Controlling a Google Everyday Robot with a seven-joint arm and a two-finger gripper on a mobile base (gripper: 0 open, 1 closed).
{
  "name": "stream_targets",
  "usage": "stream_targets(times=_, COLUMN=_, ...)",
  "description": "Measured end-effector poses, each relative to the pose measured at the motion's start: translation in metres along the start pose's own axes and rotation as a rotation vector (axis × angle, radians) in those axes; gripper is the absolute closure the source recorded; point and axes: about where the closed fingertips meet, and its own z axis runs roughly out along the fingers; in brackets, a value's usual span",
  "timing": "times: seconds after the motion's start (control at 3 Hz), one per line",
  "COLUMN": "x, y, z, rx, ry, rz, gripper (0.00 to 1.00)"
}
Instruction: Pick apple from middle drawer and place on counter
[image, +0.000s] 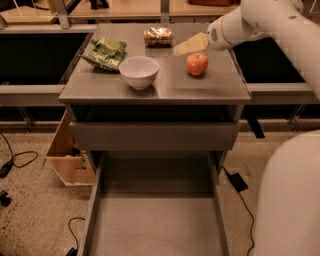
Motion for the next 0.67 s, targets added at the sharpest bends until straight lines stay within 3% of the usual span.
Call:
stream_targets(times=0.33, x=-0.009, y=0.018, z=-0.071, rx=-0.005, ry=-0.01, rz=-0.081, gripper=0.0)
stream_targets(times=0.67, x=-0.007, y=0.033, z=-0.152, rx=0.049, ry=-0.067, rz=-0.156, gripper=0.0)
